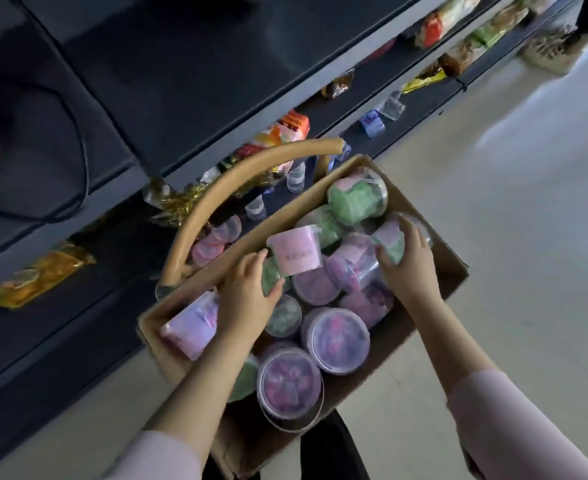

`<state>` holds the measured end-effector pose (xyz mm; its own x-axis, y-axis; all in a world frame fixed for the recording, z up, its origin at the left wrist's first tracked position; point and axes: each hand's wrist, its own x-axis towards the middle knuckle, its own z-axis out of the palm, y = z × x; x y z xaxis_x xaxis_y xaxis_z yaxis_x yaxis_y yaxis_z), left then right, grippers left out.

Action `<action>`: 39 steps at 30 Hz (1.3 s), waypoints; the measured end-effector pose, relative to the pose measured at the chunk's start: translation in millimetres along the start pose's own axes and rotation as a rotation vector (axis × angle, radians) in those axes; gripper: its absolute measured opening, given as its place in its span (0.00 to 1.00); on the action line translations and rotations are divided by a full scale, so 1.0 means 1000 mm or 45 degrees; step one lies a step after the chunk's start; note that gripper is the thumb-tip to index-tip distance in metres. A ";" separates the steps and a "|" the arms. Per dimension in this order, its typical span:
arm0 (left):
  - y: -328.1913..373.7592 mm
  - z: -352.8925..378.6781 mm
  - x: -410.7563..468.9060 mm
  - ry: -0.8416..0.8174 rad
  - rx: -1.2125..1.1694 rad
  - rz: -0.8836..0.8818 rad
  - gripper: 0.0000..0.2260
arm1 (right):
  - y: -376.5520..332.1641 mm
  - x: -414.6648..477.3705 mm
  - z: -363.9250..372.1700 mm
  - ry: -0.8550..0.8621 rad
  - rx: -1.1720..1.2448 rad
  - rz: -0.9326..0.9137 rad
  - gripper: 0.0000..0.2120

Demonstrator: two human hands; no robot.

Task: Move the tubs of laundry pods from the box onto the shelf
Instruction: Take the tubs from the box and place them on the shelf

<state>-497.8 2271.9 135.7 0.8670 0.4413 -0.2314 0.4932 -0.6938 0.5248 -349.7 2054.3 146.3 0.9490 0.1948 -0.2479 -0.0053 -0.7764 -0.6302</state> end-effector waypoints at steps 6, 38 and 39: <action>0.010 0.044 0.043 0.060 -0.201 -0.177 0.33 | 0.013 0.076 0.029 0.033 0.083 -0.062 0.32; 0.006 0.099 0.049 0.018 -0.937 -0.674 0.36 | -0.007 0.132 0.054 -0.368 0.096 0.106 0.28; 0.005 0.099 0.049 0.038 -0.928 -0.668 0.35 | -0.006 0.129 0.054 -0.382 0.167 0.099 0.27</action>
<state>-445.7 2233.8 45.7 0.5355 0.6214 -0.5719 0.6492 0.1303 0.7494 -243.9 2116.9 78.3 0.8093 0.3205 -0.4923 -0.1334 -0.7159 -0.6854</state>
